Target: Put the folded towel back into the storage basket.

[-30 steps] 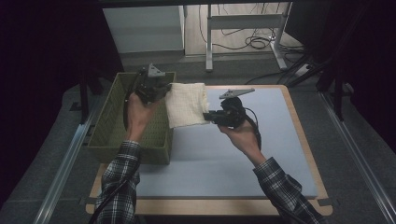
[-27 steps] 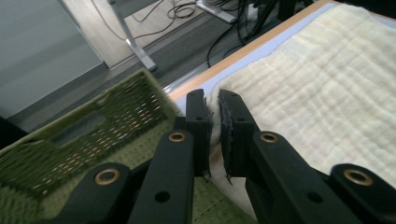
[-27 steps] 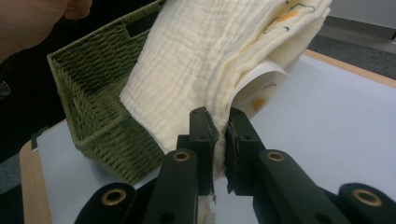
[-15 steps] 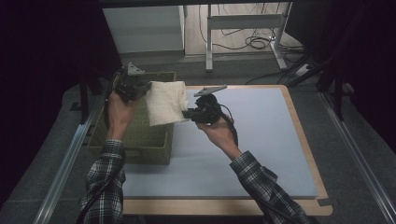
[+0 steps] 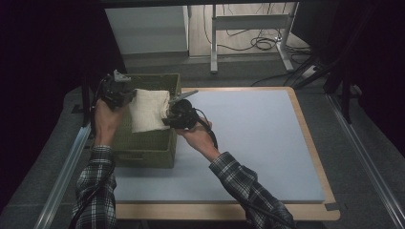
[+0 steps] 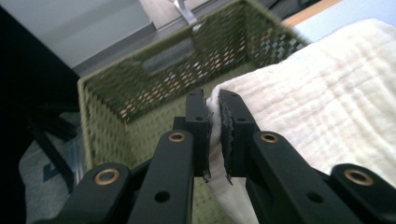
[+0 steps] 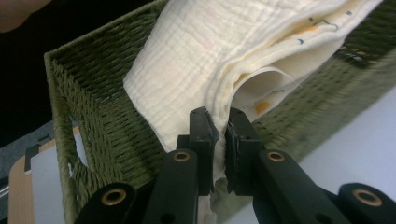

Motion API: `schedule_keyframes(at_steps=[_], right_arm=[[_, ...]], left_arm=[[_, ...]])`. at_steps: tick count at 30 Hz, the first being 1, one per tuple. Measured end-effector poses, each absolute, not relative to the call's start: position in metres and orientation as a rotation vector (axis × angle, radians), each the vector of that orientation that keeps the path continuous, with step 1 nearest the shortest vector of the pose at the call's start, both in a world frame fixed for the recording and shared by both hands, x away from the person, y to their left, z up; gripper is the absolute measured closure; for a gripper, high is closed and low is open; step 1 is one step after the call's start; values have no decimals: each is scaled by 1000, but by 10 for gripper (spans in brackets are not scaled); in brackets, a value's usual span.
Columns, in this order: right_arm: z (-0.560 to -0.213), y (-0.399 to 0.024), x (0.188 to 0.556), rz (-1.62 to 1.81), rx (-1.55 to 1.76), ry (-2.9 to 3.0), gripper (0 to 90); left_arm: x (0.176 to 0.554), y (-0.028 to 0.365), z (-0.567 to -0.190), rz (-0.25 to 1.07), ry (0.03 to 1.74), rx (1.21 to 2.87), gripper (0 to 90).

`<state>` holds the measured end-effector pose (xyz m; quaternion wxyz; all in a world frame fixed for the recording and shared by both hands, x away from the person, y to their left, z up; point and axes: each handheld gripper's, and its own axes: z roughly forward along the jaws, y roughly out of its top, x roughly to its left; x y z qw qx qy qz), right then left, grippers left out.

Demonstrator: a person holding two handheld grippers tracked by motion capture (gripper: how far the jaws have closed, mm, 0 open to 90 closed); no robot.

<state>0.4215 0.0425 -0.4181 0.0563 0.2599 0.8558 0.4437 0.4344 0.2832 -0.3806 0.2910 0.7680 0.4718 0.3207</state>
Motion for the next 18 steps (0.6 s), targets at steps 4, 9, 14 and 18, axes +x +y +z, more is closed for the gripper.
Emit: schedule_keyframes(at_steps=[4, 9, 14, 18], right_arm=[[-426, 61, 422, 1307, 778, 2633, 824], [-434, 79, 422, 1269, 769, 2663, 824], [-436, 92, 420, 1226, 742, 2688, 824], [-437, 99, 418, 1187, 721, 2699, 824]], left_arm=[[433, 294, -390, 848, 1280, 2055, 829], [434, 304, -402, 845, 1297, 2087, 828], [436, 307, -412, 834, 1305, 2105, 827], [439, 303, -419, 831, 1296, 2138, 826]])
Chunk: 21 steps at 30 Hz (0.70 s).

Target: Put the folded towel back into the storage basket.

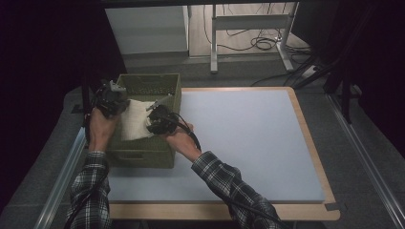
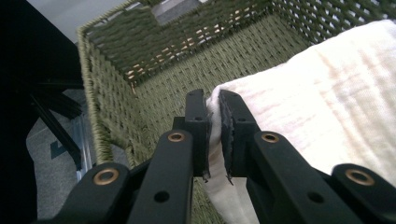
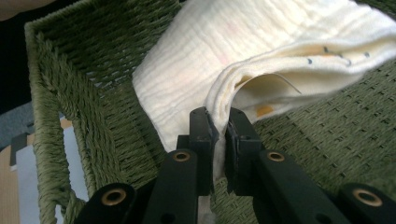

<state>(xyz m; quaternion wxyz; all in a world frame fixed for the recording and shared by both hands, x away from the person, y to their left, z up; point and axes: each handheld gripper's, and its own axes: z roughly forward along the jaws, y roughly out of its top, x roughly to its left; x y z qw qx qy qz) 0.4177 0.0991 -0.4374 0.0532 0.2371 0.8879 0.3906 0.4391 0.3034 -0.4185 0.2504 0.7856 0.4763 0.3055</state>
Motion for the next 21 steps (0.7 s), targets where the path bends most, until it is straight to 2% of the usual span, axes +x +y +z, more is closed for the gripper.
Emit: schedule_keyframes(at_steps=[21], right_arm=[[-444, 113, 421, 1010, 690, 2747, 809]], left_arm=[[456, 291, -449, 789, 1314, 2278, 821]])
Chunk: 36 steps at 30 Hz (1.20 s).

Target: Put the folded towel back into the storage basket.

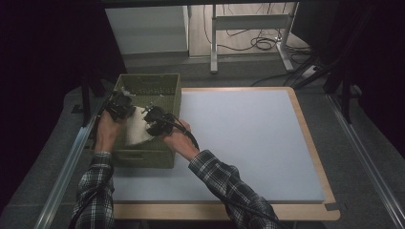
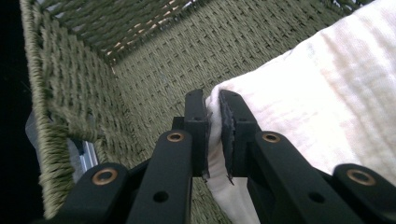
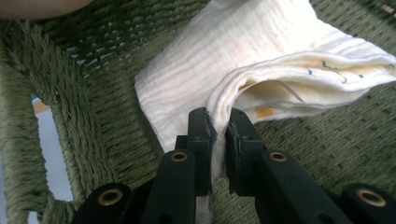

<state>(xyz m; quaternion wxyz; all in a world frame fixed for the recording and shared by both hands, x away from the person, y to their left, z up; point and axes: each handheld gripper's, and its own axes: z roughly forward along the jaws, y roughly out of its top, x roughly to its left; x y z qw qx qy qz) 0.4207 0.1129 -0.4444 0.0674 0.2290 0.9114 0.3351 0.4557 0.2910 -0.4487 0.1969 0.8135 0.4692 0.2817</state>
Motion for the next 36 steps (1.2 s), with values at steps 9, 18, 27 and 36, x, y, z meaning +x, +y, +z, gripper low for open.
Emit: schedule_keyframes(at_steps=[9, 18, 27, 36], right_arm=[[-452, 122, 425, 923, 683, 2768, 793], [-447, 118, 428, 978, 702, 2730, 651], [-434, 99, 429, 1064, 740, 2677, 468], [-425, 78, 424, 1126, 708, 2662, 287]], left_arm=[[463, 288, -458, 772, 1318, 2323, 818], [462, 289, -455, 803, 1343, 2280, 598], [453, 293, -444, 770, 1360, 2164, 392], [446, 291, -439, 641, 1348, 2056, 263]])
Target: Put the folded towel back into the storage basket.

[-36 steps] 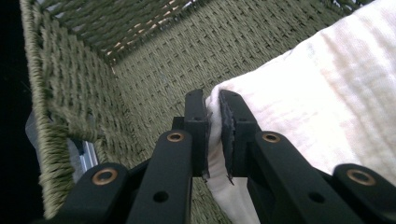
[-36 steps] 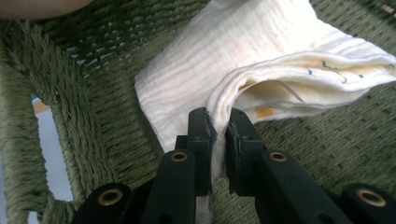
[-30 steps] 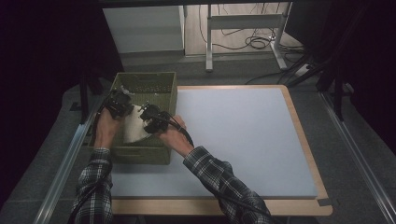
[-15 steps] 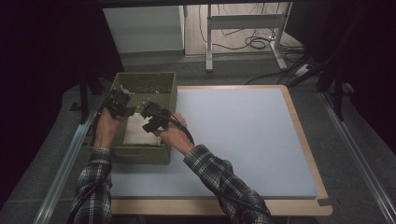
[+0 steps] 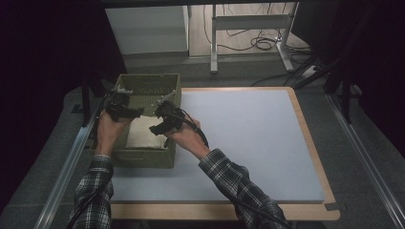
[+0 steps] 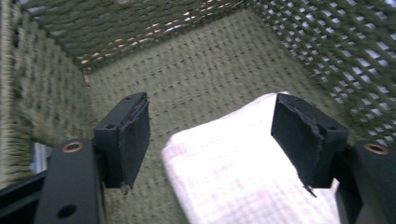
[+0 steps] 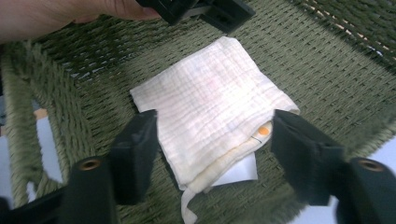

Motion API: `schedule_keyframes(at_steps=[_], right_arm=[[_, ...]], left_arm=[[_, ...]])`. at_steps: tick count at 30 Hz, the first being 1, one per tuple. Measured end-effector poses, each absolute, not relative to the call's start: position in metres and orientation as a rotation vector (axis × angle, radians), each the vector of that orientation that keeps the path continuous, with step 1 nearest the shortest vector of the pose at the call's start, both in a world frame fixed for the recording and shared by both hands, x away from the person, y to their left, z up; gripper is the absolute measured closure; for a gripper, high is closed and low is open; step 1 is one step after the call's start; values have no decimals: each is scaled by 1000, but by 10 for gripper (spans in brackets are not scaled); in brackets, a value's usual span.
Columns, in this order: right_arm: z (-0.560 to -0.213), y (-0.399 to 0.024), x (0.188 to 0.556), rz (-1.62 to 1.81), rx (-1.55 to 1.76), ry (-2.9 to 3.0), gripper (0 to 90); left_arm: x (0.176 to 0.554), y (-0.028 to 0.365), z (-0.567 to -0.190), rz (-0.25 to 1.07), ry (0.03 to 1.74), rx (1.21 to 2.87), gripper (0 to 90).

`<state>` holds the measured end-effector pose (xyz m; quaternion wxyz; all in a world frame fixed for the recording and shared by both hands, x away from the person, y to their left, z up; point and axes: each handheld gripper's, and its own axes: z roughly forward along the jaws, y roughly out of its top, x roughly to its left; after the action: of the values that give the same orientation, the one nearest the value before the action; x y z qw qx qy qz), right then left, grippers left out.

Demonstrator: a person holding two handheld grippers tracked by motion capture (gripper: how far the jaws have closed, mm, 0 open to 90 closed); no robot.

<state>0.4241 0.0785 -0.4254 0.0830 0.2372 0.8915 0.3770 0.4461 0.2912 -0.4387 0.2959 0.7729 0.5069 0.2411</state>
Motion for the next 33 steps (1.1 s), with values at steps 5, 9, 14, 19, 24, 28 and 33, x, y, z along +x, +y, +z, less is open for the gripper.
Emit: schedule_keyframes(at_steps=[5, 9, 14, 19, 24, 28, 33], right_arm=[[-421, 66, 419, 1169, 700, 2661, 209], [-418, 56, 415, 1190, 673, 2658, 158], [-415, 41, 412, 1191, 650, 2662, 115], [-413, 22, 410, 1214, 655, 2652, 94], [-414, 1, 407, 1214, 657, 2661, 75], [-417, -17, 405, 1209, 664, 2650, 58], [-422, -41, 402, 1206, 689, 2636, 44]], left_arm=[[441, 289, -436, 589, 1331, 2013, 195], [438, 284, -435, 571, 1322, 1994, 131], [434, 278, -432, 540, 1302, 1977, 82], [430, 267, -430, 519, 1280, 1965, 52], [427, 254, -428, 514, 1246, 1998, 28], [426, 242, -427, 519, 1224, 2051, 15], [424, 227, -423, 501, 1200, 2059, 8]])
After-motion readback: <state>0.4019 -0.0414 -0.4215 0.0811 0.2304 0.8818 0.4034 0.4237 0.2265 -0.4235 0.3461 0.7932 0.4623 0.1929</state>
